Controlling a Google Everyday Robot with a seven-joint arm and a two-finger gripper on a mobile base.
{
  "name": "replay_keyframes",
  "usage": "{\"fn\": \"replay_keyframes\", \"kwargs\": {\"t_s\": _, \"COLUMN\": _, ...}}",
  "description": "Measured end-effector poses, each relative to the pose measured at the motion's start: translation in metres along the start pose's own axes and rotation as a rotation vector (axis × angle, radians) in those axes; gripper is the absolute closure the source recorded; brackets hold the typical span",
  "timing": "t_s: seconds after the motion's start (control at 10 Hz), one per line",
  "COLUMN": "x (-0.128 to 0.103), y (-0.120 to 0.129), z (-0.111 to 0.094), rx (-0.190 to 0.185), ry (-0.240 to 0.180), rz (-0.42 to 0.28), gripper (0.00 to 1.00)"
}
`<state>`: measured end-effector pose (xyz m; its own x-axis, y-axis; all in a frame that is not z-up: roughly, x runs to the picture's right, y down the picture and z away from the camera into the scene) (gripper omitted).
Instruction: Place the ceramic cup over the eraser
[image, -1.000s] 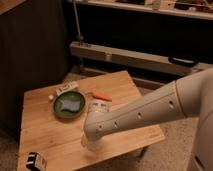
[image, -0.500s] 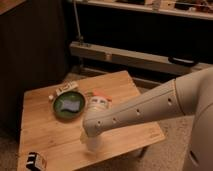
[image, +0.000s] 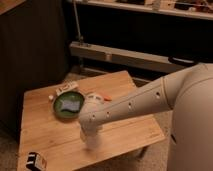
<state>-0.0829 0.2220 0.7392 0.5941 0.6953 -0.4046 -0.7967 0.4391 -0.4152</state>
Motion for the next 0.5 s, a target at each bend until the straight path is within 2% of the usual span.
{"fn": "replay_keyframes", "kwargs": {"t_s": 0.3, "x": -0.005, "y": 0.009, "z": -0.004, "rx": -0.037, "ry": 0.041, "rz": -0.013, "gripper": 0.84}}
{"fn": "replay_keyframes", "kwargs": {"t_s": 0.5, "x": -0.009, "y": 0.013, "z": -0.013, "rx": -0.041, "ry": 0.049, "rz": -0.024, "gripper": 0.99}}
